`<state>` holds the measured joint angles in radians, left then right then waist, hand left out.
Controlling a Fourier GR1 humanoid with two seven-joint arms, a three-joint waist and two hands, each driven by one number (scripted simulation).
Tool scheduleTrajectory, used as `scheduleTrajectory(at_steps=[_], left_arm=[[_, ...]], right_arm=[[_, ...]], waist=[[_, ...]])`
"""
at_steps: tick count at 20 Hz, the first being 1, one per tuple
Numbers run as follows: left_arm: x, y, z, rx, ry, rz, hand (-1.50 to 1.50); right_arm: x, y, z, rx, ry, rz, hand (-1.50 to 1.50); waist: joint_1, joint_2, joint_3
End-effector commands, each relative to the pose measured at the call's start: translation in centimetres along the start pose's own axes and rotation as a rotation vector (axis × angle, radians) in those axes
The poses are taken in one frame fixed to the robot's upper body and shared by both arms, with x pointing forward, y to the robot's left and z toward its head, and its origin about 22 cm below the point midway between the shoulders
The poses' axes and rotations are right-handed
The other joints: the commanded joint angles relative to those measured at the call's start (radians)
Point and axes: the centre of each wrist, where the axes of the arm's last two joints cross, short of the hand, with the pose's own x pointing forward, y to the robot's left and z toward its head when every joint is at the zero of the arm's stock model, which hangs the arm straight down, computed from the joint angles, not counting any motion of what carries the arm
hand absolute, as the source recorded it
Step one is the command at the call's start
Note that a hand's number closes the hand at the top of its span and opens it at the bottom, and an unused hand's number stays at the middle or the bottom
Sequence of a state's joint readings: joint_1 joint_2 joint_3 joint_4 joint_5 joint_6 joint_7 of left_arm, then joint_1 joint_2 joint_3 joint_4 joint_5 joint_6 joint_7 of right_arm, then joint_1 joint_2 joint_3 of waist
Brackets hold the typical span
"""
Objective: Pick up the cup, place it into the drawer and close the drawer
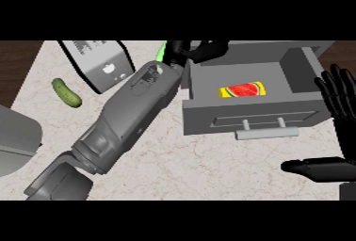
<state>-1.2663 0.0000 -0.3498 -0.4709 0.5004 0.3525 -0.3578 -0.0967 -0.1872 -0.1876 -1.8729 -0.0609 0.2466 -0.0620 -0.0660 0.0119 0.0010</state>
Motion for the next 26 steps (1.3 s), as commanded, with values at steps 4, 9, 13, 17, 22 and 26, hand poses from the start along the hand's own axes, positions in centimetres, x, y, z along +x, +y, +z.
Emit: scheduleTrajectory(at_steps=[4,9,13,17,22,26], left_arm=[[-3.1,-0.1,1.8,-0.046,0.090,-0.127,-1.50],[-0.9,-1.9,0.8,-0.072,0.124,-0.224,-1.50],[-2.8,-2.1,2.5,-0.052,0.118,-0.261,-1.50],[-2.0,-1.9,1.8,-0.016,0.036,-0.185,-1.50],[-0.6,-3.1,1.9,-0.007,-0.043,-0.106,-1.50],[1.0,-3.7,1.3,-0.012,-0.069,-0.050,-1.50]], right_arm=[[-1.1,-0.8,0.3,0.003,0.002,0.009,-1.50],[0.2,0.6,-1.4,0.023,-0.011,0.001,-1.50],[0.8,-0.6,-1.2,0.010,-0.016,-0.026,-1.50],[0.9,-1.2,-0.5,0.041,-0.043,-0.086,-1.50],[1.8,-0.3,-1.9,0.137,-0.055,-0.208,1.50],[2.8,0.2,0.4,0.191,-0.049,-0.119,1.50]], waist=[[-0.011,0.006,0.001],[-0.029,0.008,0.001],[-0.035,0.008,0.001],[-0.035,0.009,0.000],[-0.003,-0.001,-0.001],[0.025,-0.009,-0.001]])
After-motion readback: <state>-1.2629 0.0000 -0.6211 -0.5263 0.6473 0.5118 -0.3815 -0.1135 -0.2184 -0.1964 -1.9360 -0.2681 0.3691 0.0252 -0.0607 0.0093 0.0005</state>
